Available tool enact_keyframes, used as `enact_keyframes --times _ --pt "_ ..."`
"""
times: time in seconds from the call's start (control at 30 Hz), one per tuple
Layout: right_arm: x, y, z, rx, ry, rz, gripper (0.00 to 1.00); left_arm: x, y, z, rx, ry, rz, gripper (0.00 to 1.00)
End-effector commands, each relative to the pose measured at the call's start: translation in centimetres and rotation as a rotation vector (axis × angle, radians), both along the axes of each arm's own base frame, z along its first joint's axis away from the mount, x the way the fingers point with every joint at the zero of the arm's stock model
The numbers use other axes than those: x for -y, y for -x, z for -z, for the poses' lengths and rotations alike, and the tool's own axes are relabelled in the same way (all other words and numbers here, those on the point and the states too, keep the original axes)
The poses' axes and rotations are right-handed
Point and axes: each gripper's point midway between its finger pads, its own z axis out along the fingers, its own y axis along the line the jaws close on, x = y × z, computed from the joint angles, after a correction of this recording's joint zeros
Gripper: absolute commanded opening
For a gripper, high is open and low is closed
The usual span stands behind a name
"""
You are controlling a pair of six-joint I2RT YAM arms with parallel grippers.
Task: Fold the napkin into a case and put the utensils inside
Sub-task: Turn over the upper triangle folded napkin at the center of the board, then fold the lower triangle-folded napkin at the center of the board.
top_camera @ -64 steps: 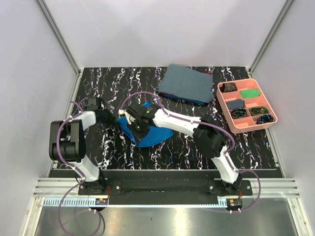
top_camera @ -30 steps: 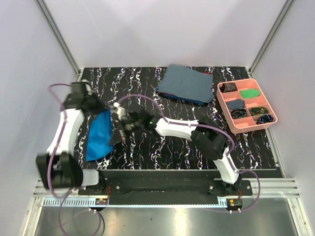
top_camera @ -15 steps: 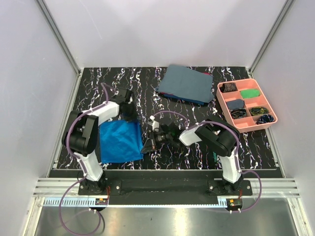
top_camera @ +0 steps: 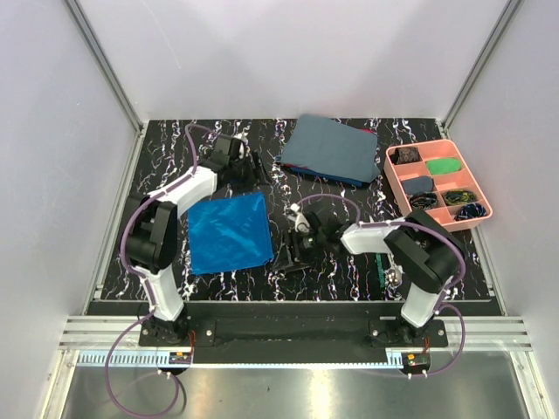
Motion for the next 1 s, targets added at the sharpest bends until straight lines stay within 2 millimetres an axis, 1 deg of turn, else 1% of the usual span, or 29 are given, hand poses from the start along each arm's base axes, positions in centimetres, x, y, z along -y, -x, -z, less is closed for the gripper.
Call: enact_keyframes --times 0.0,0.03,0.07,0.1,0.13,0.17,0.2,0.23,0.27,0.3,0.33,0.37,0.4,0.43,0.47,0.5,0.53,0.57,0.6,0.63,0.7,0.73,0.77,0.83,0.87,0.97 --pt "4.2 -2.2 0.5 0.019 0.143 0.078 0.62 0.2 1.7 -7.6 0.127 0.026 0.102 0.73" --pt "4.1 -3.4 -0.2 0.046 0.131 0.089 0.62 -0.5 2.5 -6.9 0.116 0.001 0.090 0.72" --pt "4.5 -4.7 -0.2 0.050 0.135 0.111 0.63 -0.8 3.1 -7.1 0.120 -0.002 0.088 0.70" --pt "4.5 -5.2 -0.4 0.048 0.136 0.102 0.62 -1.1 4.0 -7.9 0.132 0.007 0.077 0.69" --pt "4.2 -5.9 -0.7 0.053 0.125 0.098 0.61 -1.2 5.2 -6.7 0.105 0.009 0.082 0.63" --pt "3.5 -7.3 -1.4 0.071 0.109 0.098 0.61 -1.1 6.0 -6.3 0.096 0.009 0.086 0.60" --pt "3.7 -8.3 -1.7 0.071 0.105 0.119 0.59 -0.4 7.0 -6.9 0.120 0.020 0.097 0.56" --pt "3.4 -9.4 -2.5 0.085 0.089 0.131 0.58 -0.7 8.2 -5.2 0.097 -0.006 0.088 0.52" --pt "3.4 -9.9 -2.3 0.079 0.086 0.135 0.55 -0.4 9.0 -5.7 0.124 0.002 0.092 0.52" --pt "3.6 -10.7 -2.5 0.068 0.075 0.152 0.54 0.9 9.9 -5.4 0.137 0.017 0.117 0.55" --pt "3.2 -11.7 -2.7 0.067 0.065 0.156 0.53 0.9 10.9 -4.1 0.117 -0.003 0.114 0.65" --pt "3.2 -12.3 -2.8 0.063 0.056 0.159 0.53 1.2 11.5 -3.8 0.116 -0.013 0.112 0.68" --pt "3.0 -12.8 -3.1 0.050 0.035 0.153 0.53 2.4 12.6 -3.5 0.116 -0.021 0.137 0.68" --pt "2.5 -13.9 -3.2 0.052 0.024 0.152 0.52 2.4 13.0 -2.6 0.115 -0.061 0.128 0.68" --pt "2.1 -14.4 -3.4 0.047 0.014 0.148 0.51 3.4 13.9 -1.9 0.113 -0.086 0.156 0.68" --pt "1.9 -15.0 -3.4 0.050 0.013 0.151 0.50 3.6 14.3 -1.3 0.099 -0.104 0.151 0.68" --pt "1.3 -16.2 -3.7 0.065 0.006 0.152 0.50 3.3 14.3 -0.7 0.101 -0.143 0.125 0.68" --pt "1.3 -16.7 -3.6 0.064 0.016 0.159 0.49 3.5 14.7 0.1 0.087 -0.170 0.123 0.67" --pt "1.1 -17.3 -3.6 0.079 0.026 0.166 0.49 3.2 14.9 0.6 0.070 -0.186 0.092 0.67" --pt "0.7 -18.4 -3.7 0.094 0.025 0.169 0.49 2.7 14.9 1.2 0.074 -0.220 0.063 0.67" --pt "0.6 -18.8 -3.3 0.079 0.041 0.155 0.49 2.8 15.2 2.1 0.064 -0.238 0.039 0.66" --pt "0.2 -19.4 -3.2 0.079 0.038 0.150 0.49 2.7 15.0 2.2 0.069 -0.251 0.030 0.65" --pt "0.1 -19.6 -3.1 0.072 0.036 0.149 0.49 2.9 15.3 2.8 0.063 -0.269 0.039 0.64" --pt "-0.3 -20.0 -2.9 0.065 0.029 0.142 0.49 3.1 15.4 3.1 0.063 -0.280 0.033 0.64" --pt "-0.3 -20.1 -2.8 0.064 0.027 0.142 0.48 3.2 15.5 3.7 0.051 -0.291 0.036 0.64" --pt "-0.7 -20.6 -2.7 0.064 0.020 0.139 0.48 3.6 15.5 4.5 0.033 -0.303 0.043 0.61"
